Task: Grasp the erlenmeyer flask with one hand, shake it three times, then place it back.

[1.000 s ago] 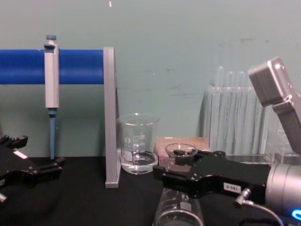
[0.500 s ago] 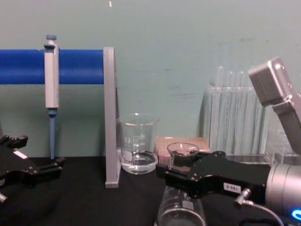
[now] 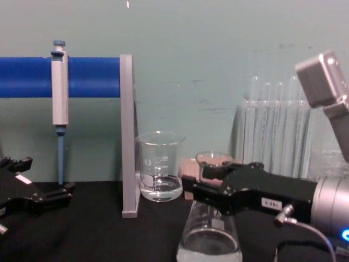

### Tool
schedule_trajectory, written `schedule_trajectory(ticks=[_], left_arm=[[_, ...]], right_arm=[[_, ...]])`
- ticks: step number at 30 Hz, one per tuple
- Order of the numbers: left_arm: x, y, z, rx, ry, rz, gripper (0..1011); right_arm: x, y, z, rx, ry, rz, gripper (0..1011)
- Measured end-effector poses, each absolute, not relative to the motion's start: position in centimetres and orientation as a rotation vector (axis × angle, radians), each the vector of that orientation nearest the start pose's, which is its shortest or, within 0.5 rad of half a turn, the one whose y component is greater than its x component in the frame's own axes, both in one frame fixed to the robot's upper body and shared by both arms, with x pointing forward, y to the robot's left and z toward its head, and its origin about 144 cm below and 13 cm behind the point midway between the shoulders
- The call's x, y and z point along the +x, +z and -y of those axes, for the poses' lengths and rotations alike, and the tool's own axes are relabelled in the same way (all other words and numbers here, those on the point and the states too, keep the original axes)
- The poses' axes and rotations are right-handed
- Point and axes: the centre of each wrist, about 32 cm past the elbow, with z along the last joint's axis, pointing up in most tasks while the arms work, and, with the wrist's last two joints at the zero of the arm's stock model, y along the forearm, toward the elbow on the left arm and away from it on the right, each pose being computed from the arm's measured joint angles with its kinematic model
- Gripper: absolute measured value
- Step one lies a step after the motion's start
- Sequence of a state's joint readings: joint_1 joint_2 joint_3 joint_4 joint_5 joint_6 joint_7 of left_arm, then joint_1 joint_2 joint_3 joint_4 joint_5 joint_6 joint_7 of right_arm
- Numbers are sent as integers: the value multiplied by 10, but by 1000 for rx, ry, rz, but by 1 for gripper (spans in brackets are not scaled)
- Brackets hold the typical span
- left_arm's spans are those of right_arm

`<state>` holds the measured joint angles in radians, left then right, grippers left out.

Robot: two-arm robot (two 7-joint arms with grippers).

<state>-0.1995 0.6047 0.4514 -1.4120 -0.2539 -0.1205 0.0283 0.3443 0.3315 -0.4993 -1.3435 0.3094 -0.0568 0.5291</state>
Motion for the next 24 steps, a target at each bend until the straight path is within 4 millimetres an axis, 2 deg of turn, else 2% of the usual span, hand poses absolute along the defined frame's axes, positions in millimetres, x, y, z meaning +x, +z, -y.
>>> schedule_trajectory(ticks=[24], left_arm=[[489,1140,-310,304,1248,285,1001]], right_arm=[[524,1230,211,-12,-759,164,453]])
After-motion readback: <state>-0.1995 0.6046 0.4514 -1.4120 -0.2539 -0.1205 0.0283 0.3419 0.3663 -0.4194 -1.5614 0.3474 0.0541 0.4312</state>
